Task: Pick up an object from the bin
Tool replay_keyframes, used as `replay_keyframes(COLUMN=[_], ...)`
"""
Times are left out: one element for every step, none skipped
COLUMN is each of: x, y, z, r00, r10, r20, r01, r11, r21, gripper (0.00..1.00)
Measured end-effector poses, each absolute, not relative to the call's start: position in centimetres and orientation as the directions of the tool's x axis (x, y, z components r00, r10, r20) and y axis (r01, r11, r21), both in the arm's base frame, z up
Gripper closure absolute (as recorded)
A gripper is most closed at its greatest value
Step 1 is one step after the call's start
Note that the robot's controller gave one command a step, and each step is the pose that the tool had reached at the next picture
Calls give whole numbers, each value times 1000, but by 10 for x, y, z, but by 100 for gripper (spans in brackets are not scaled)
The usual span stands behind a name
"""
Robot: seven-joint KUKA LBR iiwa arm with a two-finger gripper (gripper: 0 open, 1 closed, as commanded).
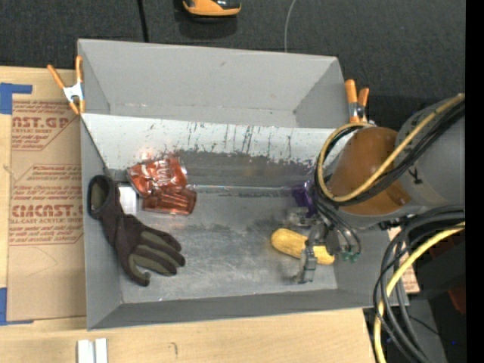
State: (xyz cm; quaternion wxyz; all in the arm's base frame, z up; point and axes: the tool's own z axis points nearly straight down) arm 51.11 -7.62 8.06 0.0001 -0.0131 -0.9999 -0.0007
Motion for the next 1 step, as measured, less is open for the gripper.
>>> replay_keyframes(x=[516], y=[-74], z=[70], r00=[-961], r10=[277], r20=[-1], r01=[277], r11=[961], r21=[1], gripper=[100])
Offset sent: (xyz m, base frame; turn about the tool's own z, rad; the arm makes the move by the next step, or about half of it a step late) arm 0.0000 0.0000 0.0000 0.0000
